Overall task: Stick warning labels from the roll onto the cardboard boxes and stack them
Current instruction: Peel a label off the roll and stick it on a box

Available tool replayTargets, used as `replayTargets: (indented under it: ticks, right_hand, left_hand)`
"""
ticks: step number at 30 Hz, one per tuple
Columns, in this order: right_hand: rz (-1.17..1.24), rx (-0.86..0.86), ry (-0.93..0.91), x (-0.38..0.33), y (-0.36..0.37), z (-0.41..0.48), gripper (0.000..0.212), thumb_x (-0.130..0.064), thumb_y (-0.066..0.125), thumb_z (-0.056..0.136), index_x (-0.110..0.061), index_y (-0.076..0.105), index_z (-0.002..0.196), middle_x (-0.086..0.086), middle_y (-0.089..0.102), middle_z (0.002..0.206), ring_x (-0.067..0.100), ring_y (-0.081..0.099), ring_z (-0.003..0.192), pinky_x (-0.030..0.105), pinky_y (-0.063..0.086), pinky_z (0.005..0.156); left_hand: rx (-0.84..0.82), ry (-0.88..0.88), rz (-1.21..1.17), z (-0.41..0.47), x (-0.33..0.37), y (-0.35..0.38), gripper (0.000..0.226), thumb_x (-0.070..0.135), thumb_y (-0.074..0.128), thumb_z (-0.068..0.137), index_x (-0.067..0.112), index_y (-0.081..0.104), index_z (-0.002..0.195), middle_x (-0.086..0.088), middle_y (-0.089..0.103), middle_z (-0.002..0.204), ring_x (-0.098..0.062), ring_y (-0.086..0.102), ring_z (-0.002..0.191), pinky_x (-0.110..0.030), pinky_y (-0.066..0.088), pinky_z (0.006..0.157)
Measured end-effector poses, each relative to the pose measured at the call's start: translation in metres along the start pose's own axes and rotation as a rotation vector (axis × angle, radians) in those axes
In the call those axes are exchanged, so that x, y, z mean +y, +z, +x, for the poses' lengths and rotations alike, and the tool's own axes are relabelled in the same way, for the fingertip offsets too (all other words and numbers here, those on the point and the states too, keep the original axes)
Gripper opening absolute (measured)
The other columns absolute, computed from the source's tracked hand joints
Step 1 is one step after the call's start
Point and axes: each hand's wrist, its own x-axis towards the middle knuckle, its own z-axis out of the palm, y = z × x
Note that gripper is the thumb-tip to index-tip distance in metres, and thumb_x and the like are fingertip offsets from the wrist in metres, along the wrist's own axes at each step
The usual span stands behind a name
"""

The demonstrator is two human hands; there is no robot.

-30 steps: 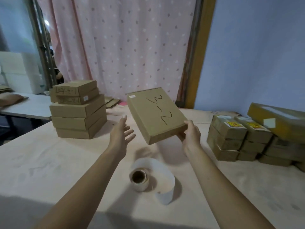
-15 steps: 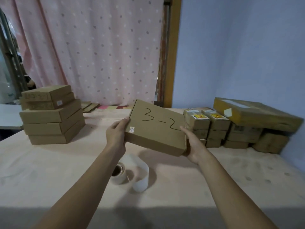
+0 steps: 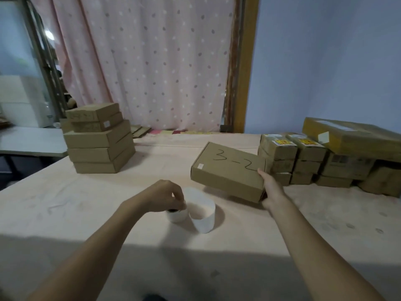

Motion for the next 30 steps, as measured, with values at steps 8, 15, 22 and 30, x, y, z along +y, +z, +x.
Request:
replayTargets:
  ticks: [8,15,22,30]
  right_hand:
    - [-0.037,0.095,-0.017,0.024,0.007,0.009,0.044,-0.031,0.081,0.086,-0.015,0.066,0.125,0.009,0.073,0.112,0.027,0.071,0.095,0.039,0.059,0.067]
    - [-0.108,0.114,-0.083,0.031,0.001,0.017,0.029,-0.038,0.07,0.09,-0.022,0.073,0.113,0.004,0.076,0.112,0.029,0.072,0.102,0.055,0.058,0.094]
    - [-0.426,0.156,-0.59,0.007,0.042,-0.034,0.014,-0.023,0.063,0.097,-0.017,0.069,0.107,-0.005,0.069,0.105,0.016,0.064,0.1,0.025,0.046,0.075]
    - [-0.702,-0.428,-0.542,-0.006,0.113,-0.111,0.043,-0.057,0.055,0.099,-0.018,0.075,0.095,-0.01,0.077,0.087,0.006,0.066,0.08,0.026,0.051,0.077]
  left_hand:
    - [0.017,0.081,0.581,-0.011,-0.01,0.014,0.026,0.033,0.072,0.079,0.018,0.063,0.098,0.0,0.062,0.095,-0.022,0.05,0.091,-0.032,0.042,0.073]
    - [0.183,0.066,0.186,-0.014,-0.021,0.021,0.023,0.027,0.067,0.086,0.007,0.066,0.075,-0.011,0.051,0.071,-0.017,0.03,0.064,-0.029,0.03,0.061]
    - [0.355,-0.064,-0.92,-0.016,0.004,-0.001,0.037,0.012,0.078,0.084,-0.006,0.052,0.064,0.001,0.041,0.06,-0.012,0.036,0.057,-0.019,0.029,0.054]
    - [0.577,0.163,-1.008,-0.018,0.024,-0.012,0.011,0.009,0.08,0.083,0.011,0.082,0.094,-0.005,0.076,0.09,-0.018,0.059,0.081,-0.025,0.047,0.075]
